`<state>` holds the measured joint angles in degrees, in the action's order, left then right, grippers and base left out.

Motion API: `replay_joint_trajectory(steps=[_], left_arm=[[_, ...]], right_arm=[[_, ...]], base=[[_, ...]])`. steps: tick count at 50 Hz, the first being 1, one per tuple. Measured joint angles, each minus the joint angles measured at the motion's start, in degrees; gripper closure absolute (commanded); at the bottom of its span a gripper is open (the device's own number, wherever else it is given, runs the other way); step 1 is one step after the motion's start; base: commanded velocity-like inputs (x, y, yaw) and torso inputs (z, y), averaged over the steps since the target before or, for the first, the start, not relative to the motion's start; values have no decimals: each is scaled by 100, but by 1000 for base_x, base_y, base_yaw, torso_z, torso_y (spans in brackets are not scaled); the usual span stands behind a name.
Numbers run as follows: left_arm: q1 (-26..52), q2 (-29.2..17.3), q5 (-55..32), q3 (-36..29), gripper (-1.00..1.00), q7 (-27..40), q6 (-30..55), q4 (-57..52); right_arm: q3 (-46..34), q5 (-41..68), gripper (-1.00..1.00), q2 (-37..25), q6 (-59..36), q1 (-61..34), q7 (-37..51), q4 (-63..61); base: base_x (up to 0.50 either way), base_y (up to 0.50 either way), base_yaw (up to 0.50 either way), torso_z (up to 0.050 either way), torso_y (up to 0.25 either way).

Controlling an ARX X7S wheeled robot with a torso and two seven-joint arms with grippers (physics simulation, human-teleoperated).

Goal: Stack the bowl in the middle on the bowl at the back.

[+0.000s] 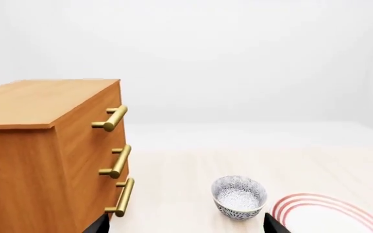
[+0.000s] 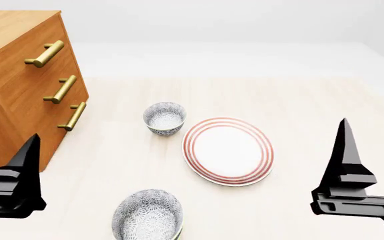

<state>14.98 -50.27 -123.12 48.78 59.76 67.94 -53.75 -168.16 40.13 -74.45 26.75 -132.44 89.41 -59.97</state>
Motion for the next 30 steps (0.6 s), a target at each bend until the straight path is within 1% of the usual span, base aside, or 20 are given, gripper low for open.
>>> replay_joint_trajectory(steps=[30], left_arm=[[-31, -391, -275, 396, -100, 109, -142, 60]], right_arm=[[-512, -352, -100, -382, -36, -242, 55, -3]], base=[[0, 0, 0, 0, 0]])
